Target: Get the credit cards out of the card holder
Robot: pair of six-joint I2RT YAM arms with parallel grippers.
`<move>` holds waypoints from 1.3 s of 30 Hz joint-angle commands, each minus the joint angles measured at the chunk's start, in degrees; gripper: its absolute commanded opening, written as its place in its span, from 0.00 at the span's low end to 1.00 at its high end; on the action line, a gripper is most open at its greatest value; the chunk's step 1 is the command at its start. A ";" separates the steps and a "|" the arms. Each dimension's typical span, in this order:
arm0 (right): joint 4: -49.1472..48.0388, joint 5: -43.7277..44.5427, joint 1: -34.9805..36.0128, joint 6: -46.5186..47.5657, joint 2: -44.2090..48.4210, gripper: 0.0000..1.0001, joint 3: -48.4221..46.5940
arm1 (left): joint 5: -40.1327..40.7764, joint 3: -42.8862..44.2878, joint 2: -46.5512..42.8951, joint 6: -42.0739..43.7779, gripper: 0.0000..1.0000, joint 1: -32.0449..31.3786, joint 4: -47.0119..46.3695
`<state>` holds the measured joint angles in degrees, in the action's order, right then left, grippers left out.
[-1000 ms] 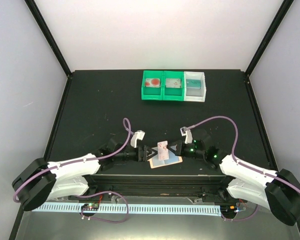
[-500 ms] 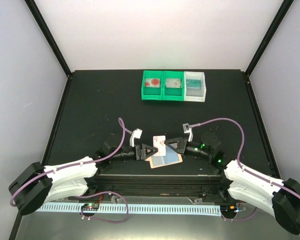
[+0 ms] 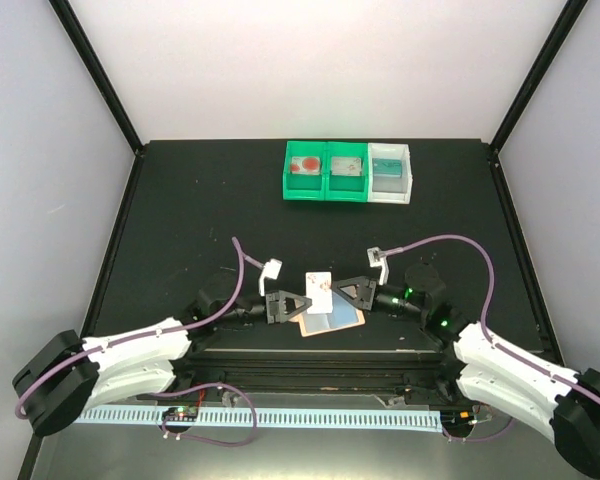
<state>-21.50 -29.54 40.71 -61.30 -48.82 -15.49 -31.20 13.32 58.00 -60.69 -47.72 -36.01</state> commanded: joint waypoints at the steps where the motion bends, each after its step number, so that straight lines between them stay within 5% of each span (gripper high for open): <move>1: 11.51 0.46 0.02 11.50 3.79 0.14 -5.47 | -1.65 0.23 -3.35 4.93 0.02 0.15 1.16; 10: 39.69 -5.28 0.01 36.80 3.27 0.26 -21.30 | -9.05 2.53 -9.44 14.99 0.01 0.78 13.60; 17: 56.10 -9.52 0.07 48.81 -1.41 0.28 -32.18 | -15.38 8.76 -11.82 26.19 0.02 0.82 32.62; 39: 52.41 -24.60 1.44 47.40 -9.63 0.38 -30.90 | -23.73 11.02 -13.00 31.33 0.02 0.86 35.00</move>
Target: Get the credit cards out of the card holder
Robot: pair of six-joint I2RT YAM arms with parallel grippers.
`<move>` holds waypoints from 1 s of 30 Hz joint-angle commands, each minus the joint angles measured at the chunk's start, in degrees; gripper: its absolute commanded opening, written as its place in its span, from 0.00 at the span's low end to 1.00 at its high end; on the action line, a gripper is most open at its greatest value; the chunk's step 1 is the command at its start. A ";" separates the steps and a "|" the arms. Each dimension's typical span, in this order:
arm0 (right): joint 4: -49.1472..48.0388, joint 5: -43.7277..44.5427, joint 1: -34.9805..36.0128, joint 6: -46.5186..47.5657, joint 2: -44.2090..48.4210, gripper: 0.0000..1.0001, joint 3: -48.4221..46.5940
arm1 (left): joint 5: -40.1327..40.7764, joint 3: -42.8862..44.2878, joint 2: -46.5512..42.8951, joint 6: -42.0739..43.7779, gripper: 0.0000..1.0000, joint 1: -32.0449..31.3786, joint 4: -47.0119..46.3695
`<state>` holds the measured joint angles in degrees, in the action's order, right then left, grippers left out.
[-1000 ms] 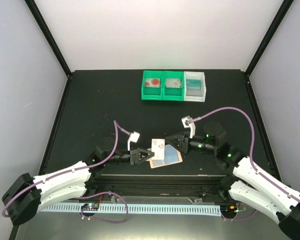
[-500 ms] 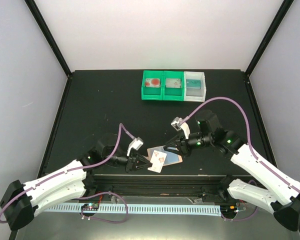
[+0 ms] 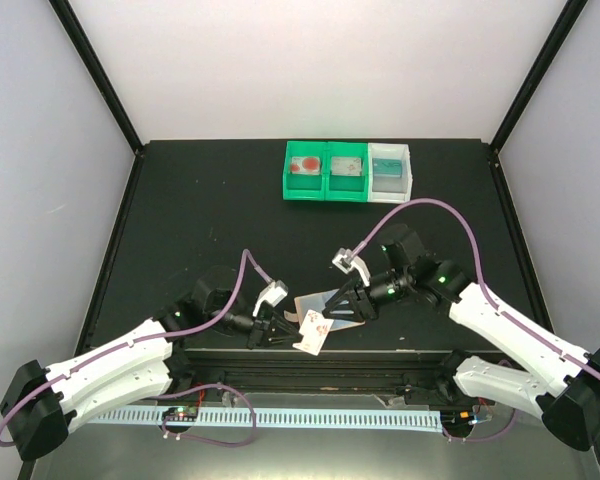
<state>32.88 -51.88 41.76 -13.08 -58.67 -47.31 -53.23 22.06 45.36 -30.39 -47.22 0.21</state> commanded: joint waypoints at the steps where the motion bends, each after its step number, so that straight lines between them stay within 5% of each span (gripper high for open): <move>1: -2.17 -2.24 0.49 -1.07 0.22 0.38 1.10 | -1.95 2.29 -0.29 0.88 0.02 0.37 -1.77; 15: -4.07 -4.86 1.13 -1.42 0.50 0.20 3.10 | -1.57 1.84 0.57 0.04 0.02 0.38 -2.68; 19: -4.12 -5.02 1.13 -1.41 0.87 0.03 3.19 | -1.32 1.84 1.03 -0.20 0.02 0.36 -2.90; 23: -4.85 -4.34 1.13 -1.78 1.98 0.01 3.27 | 0.18 1.91 0.92 -0.17 0.02 0.38 -2.15; 30: -6.68 2.99 1.00 -5.40 3.25 0.01 3.06 | 9.35 3.94 -1.09 0.66 0.58 0.54 4.06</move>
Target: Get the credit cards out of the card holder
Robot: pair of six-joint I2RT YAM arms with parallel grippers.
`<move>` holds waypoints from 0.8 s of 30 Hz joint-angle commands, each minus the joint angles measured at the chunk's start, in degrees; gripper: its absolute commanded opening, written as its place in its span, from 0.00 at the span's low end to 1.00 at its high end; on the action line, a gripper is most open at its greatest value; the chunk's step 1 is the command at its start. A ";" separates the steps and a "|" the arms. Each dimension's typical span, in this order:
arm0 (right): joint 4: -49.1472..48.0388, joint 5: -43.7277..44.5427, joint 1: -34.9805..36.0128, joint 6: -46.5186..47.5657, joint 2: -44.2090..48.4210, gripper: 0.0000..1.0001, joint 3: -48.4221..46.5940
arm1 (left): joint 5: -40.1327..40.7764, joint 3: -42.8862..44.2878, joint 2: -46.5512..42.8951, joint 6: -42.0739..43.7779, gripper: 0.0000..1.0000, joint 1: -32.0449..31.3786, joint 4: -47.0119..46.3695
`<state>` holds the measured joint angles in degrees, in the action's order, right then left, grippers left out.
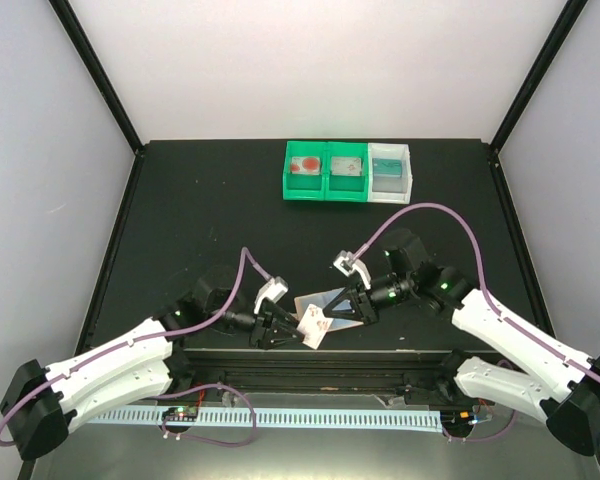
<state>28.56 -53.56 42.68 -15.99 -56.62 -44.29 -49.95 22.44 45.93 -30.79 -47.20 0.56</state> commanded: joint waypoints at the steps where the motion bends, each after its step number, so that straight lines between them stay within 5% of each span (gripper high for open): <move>1: -2.70 5.76 0.03 -3.08 1.34 0.01 -0.06 | 8.21 4.15 -2.20 1.47 0.62 0.52 5.18; 6: -3.27 12.58 -1.90 -5.15 2.00 0.01 -1.43 | 19.99 5.62 -5.19 2.45 0.99 0.77 11.50; 24: -14.59 36.71 -21.69 -14.55 -12.76 0.01 -10.28 | 36.87 1.97 -2.79 0.62 0.99 1.21 9.94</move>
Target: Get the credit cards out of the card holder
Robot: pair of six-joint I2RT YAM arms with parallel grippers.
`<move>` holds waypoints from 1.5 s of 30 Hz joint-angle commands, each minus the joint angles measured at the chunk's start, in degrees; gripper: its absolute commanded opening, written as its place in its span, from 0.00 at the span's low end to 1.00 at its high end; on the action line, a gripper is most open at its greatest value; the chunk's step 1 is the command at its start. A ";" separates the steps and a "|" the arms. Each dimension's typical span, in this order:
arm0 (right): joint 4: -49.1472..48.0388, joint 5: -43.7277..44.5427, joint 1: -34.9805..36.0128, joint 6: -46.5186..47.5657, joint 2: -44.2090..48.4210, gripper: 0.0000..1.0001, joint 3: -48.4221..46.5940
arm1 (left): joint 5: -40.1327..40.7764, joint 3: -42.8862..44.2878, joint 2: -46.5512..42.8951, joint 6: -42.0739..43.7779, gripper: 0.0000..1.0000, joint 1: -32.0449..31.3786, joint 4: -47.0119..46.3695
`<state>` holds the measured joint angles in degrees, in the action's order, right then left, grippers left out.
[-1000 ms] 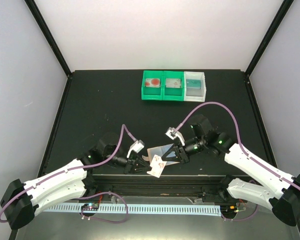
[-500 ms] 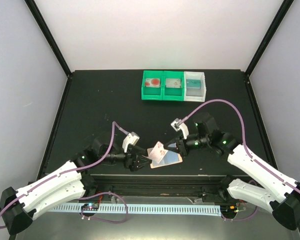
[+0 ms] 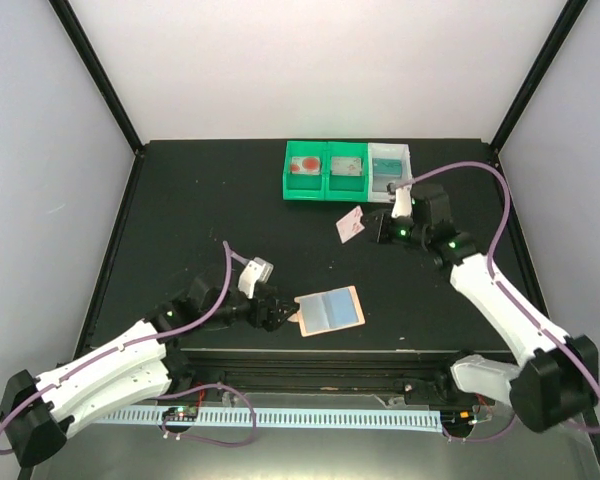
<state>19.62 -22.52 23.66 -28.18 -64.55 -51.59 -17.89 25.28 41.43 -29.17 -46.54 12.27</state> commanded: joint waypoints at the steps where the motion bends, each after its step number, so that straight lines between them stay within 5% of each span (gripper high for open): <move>1: -6.31 6.00 -3.26 -2.39 -7.41 0.01 -4.23 | 5.17 -1.33 2.25 -1.63 0.99 0.67 -2.52; 19: -14.89 12.86 -7.68 -3.70 -41.50 0.01 -31.93 | -3.43 -1.09 22.35 -5.57 0.99 4.76 -11.06; 30: -13.23 9.12 -9.87 -5.21 -59.26 0.01 -49.90 | 5.22 -1.51 20.17 -7.72 0.99 8.28 -9.90; 37: -13.56 6.78 -10.03 -7.49 -68.71 0.01 -58.43 | -9.25 -3.35 22.97 -3.23 0.99 13.38 -16.03; 45: -15.23 6.86 -10.04 -9.06 -73.44 0.01 -60.44 | -10.92 -1.96 24.48 0.06 0.99 13.79 -15.68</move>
<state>6.24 -15.51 13.82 -35.99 -136.70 -109.40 -26.13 22.22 66.02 -31.99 -33.10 -1.39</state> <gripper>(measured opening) 0.012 0.989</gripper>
